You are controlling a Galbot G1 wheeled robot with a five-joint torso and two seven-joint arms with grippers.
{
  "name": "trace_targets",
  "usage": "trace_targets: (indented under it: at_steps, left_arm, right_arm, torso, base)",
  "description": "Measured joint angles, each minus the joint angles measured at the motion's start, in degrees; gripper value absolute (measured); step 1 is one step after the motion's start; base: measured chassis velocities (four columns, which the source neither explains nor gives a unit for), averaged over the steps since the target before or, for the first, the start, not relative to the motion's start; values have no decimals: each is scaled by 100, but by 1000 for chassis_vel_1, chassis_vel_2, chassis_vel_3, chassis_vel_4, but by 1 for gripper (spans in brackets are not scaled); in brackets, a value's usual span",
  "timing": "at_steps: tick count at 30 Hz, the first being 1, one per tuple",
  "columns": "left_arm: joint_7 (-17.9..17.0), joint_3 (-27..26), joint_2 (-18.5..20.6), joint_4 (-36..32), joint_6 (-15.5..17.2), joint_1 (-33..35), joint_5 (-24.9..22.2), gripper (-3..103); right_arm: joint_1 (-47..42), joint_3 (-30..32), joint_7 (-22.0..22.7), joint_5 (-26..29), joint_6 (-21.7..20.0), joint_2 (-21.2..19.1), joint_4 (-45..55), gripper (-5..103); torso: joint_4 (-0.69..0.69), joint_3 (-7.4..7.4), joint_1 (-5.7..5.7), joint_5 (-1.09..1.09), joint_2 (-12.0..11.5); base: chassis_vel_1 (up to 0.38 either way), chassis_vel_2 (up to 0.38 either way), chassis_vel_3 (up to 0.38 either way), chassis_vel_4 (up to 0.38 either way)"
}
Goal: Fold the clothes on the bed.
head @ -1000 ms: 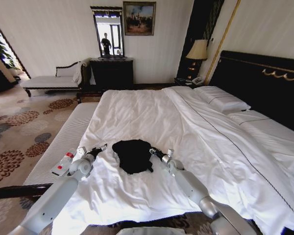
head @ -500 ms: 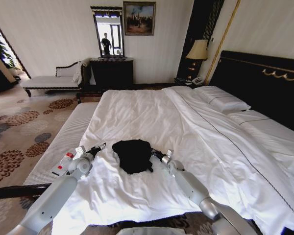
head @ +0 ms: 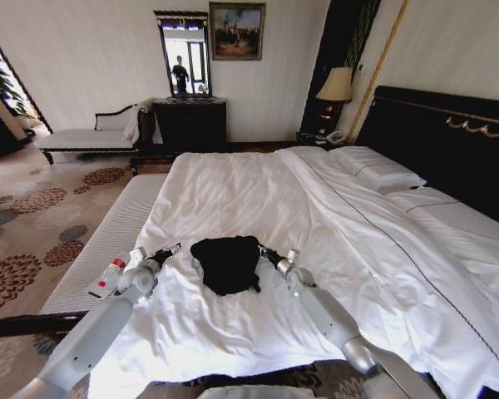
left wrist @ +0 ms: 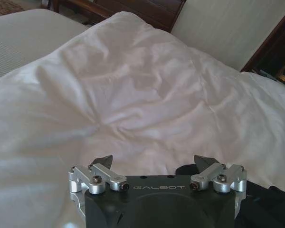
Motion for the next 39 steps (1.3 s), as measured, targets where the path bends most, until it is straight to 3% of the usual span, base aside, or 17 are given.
trace_targets:
  at_steps: [3,7,9,11,14,20,22,24,25,39]
  left_arm:
    - [-113,143,-343,328,115,-278,-160,98]
    - [-50,153,-459,605,126,-351,-120,98]
    - [140,206,-470,808,125,-447,-75,99]
    - [238,237,-471,882,116,-502,-26,102]
    - [514,288,-510,1039,83,-646,23,98]
    - [689,342,-656,1476,72,-777,58,97]
    - [748,355,-709,1516,69,-795,50,90]
    - [763,367,-732,1528,68,-800,49,90]
    - [777,392,-762,1558,67,-813,61,82]
    - [767,659,-892,1863,118,-1140,136,74]
  right_arm:
    - [-37,-9,32,9,0,-100,11,1]
    - [-52,-17,75,19,-2,-133,18,1]
    - [-52,-31,130,29,-12,-151,22,1]
    - [-51,-34,157,44,-19,-153,26,1]
    - [-81,-47,239,94,-34,-171,101,1]
    - [-79,-72,291,99,-42,-183,130,1]
    - [-48,-72,295,101,-43,-169,123,1]
    - [-38,-72,295,101,-43,-162,114,1]
    - [-30,-72,296,100,-43,-150,100,1]
    - [-58,-56,281,85,-36,-134,91,1]
  torso:
    - [-7,0,0,-2,0]
    - [-2,1,1,-2,-1]
    - [3,1,1,-1,-1]
    - [3,1,1,-1,0]
    - [-2,0,0,-1,0]
    - [-1,1,1,-2,-1]
    - [1,1,1,-2,0]
    - [0,0,1,-2,-1]
    - [0,1,0,-2,0]
    - [0,0,0,-1,0]
  base:
    - [0,0,0,0]
    - [0,0,0,0]
    - [0,0,0,0]
    - [0,0,0,0]
    - [0,0,0,0]
    - [0,0,0,0]
    - [0,0,0,0]
    - [0,0,0,0]
    - [0,0,0,0]
    - [0,0,0,0]
